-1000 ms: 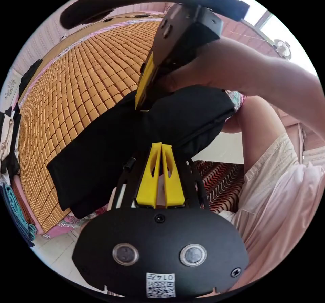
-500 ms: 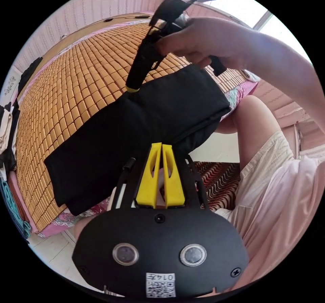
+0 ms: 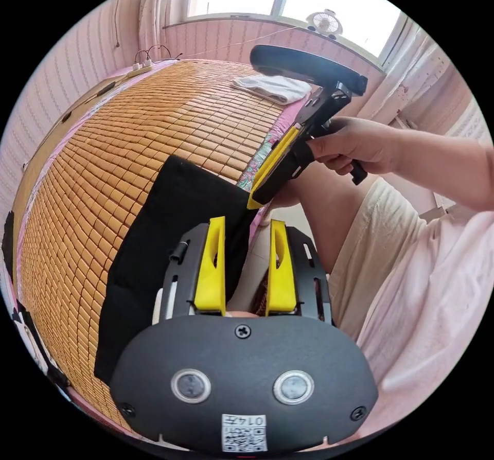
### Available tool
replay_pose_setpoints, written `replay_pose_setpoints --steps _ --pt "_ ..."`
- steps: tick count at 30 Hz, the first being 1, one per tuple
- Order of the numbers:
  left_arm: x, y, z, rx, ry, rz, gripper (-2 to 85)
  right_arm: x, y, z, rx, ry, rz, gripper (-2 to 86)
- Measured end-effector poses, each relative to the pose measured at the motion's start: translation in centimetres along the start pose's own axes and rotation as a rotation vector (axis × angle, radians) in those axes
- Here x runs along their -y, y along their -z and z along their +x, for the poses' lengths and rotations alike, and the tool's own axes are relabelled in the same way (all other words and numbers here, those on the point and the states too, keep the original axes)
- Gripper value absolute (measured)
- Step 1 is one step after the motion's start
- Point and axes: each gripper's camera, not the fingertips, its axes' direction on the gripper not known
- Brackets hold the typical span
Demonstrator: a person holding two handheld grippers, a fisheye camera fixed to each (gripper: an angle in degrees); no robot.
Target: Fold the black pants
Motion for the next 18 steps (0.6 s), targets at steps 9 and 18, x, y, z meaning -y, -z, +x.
replay_pose_setpoints --steps 9,18 --pt "2.8 -2.7 1.2 0.162 -0.002 -0.091 6.3 -4.4 4.3 4.8 0.304 0.145 0.094 2.9" --pt "1.7 -1.0 2.5 0.153 0.0 -0.064 5.0 -4.0 3.8 16.1 0.394 -0.151 0.311 16.3"
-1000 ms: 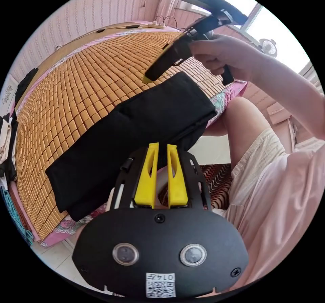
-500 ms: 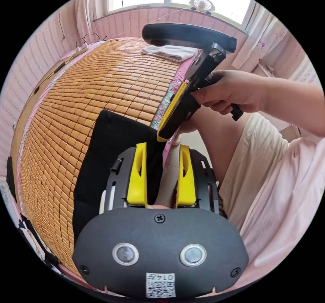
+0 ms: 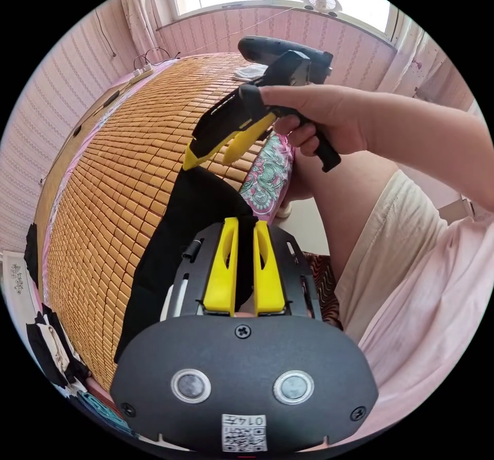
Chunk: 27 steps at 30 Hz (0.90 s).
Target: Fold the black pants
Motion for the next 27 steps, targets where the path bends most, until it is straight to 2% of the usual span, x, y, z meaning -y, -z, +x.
replay_pose_setpoints --steps 2,3,4,9,13,16,20,23,25,27 --pt "-0.4 0.7 0.0 0.002 -0.006 0.014 5.0 0.3 -0.6 1.1 -0.006 -0.027 0.008 12.2" --pt "-0.4 0.9 -0.1 0.004 -0.008 0.02 5.0 0.2 -0.2 1.8 0.061 -0.04 0.027 4.9" --pt "-0.5 1.3 -0.2 0.013 -0.004 0.042 5.0 0.0 0.8 2.3 0.117 -0.047 0.058 3.8" --pt "1.6 3.3 -1.7 -0.089 0.038 0.221 4.9 -0.9 8.2 2.8 0.151 0.045 0.148 2.0" --pt "4.5 4.5 -2.8 -0.193 0.075 0.409 4.9 -1.9 17.1 2.1 0.113 0.101 0.267 1.7" --pt "4.1 5.0 -4.5 -0.225 0.133 0.486 5.0 -1.7 19.9 -0.3 0.082 0.159 0.274 1.9" --pt "-1.9 5.1 -7.6 -0.237 0.249 0.458 5.1 -0.5 16.1 -5.1 0.087 0.284 0.128 2.5" --pt "-8.1 3.5 -10.6 -0.255 0.43 0.337 6.2 0.2 7.9 -9.1 0.099 0.385 -0.029 4.0" --pt "-11.4 2.1 -12.6 -0.265 0.553 0.239 6.8 0.2 1.8 -10.1 0.013 0.395 -0.14 6.2" --pt "-14.2 1.3 -14.2 -0.267 0.648 0.2 7.1 -0.7 0.6 -9.9 -0.056 0.396 -0.139 6.8"
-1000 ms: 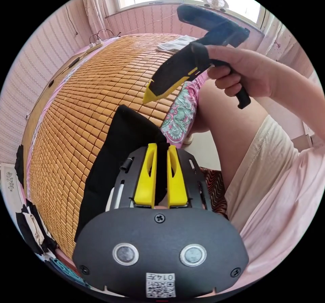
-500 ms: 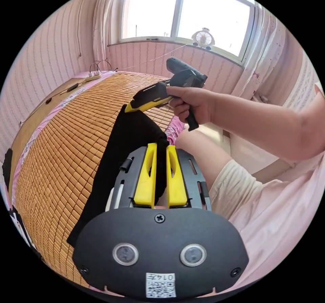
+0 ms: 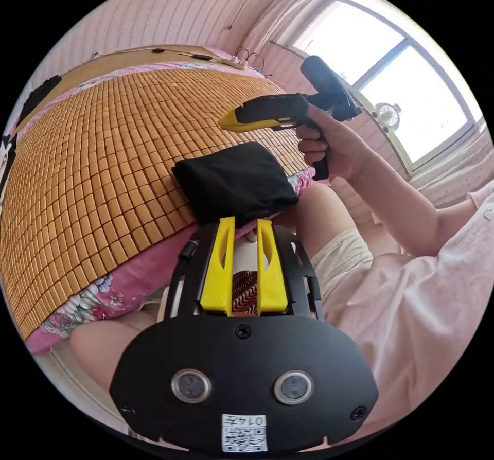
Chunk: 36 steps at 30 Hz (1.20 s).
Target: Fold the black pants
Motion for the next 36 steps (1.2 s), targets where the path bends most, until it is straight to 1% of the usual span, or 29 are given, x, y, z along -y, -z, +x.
replay_pose_setpoints --steps 2,4,9,11,13,14,17,20,21,23,25,28,29,30,32,36 --pt "-0.8 0.6 -2.8 0.029 0.083 0.037 6.9 -1.7 0.7 0.0 -0.091 0.002 0.005 6.9" --pt "-0.2 0.4 -3.9 0.029 0.112 0.057 6.9 -4.8 2.2 0.5 -0.242 -0.024 -0.014 6.5" --pt "4.4 -2.6 -4.6 -0.012 0.094 0.08 8.0 -10.1 2.6 2.3 -0.356 -0.126 -0.115 6.7" --pt "7.2 -4.8 -5.0 -0.007 0.086 0.051 10.6 -10.9 3.3 3.0 -0.389 -0.174 -0.083 8.8" --pt "8.8 -6.5 -5.5 0.024 0.085 0.026 12.4 -11.3 4.7 4.2 -0.43 -0.238 0.029 12.4" --pt "9.5 -7.5 -5.9 0.048 0.089 0.003 12.7 -11.2 4.9 4.7 -0.434 -0.253 0.046 13.2" --pt "10.7 -9.3 -6.8 0.081 0.1 -0.046 12.3 -10.6 4.4 7.4 -0.388 -0.316 0.061 15.2" --pt "11.7 -9.8 -6.6 0.109 0.076 -0.081 11.9 -10.4 2.9 8.7 -0.268 -0.32 0.018 12.1" --pt "11.9 -9.8 -6.6 0.11 0.078 -0.091 11.8 -10.7 2.9 8.4 -0.264 -0.315 0.037 10.1" --pt "12.6 -9.2 -7.0 0.128 0.121 -0.108 11.7 -11.1 3.0 7.9 -0.277 -0.297 0.049 9.1" --pt "12.7 -8.9 -7.3 0.14 0.126 -0.071 11.8 -11.5 3.3 7.9 -0.259 -0.309 0.057 8.6" --pt "13.2 -11.2 -8.1 0.107 0.153 -0.155 12.1 -11.8 3.6 8.0 -0.226 -0.319 0.059 7.8" --pt "13.3 -11.5 -8.5 0.061 0.173 -0.146 12.0 -11.8 3.7 8.0 -0.221 -0.317 0.058 7.4" --pt "13.3 -11.5 -8.7 0.052 0.189 -0.143 11.5 -11.9 3.9 7.7 -0.213 -0.306 0.057 6.8" --pt "13.2 -11.5 -9.6 -0.034 0.223 -0.133 8.6 -12.0 4.6 7.0 -0.197 -0.277 0.063 5.5" --pt "13.3 -10.9 -8.2 0.001 0.184 -0.119 6.4 -12.6 7.6 3.7 -0.129 -0.158 0.148 4.0"
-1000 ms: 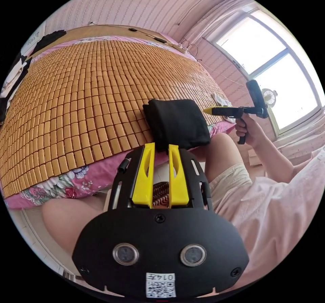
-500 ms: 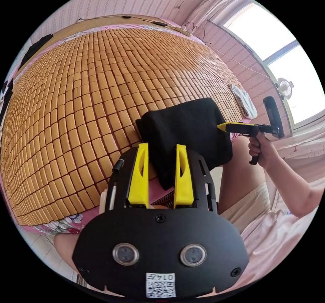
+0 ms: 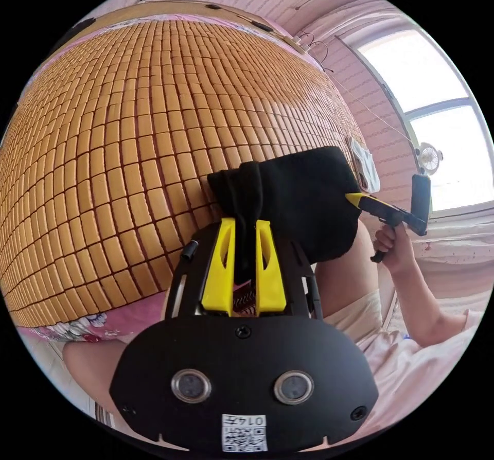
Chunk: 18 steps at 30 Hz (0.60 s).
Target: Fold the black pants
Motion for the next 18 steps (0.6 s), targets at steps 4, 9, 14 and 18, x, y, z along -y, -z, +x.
replay_pose_setpoints --steps 4,9,14,18 --pt "0.2 0.6 4.7 -0.088 -0.058 0.08 6.3 -1.2 6.8 -1.7 -0.012 0.084 0.113 3.6" --pt "4.1 -0.3 14.0 -0.263 -0.198 0.153 6.4 -2.1 18.0 0.6 -0.112 0.134 0.168 3.5" --pt "11.7 -5.0 28.2 -0.434 -0.346 0.175 6.5 -1.9 30.0 6.8 -0.271 0.051 0.196 4.0" --pt "16.9 -12.1 35.5 -0.356 -0.366 0.135 7.1 0.0 34.0 16.6 -0.43 -0.178 0.138 6.3"
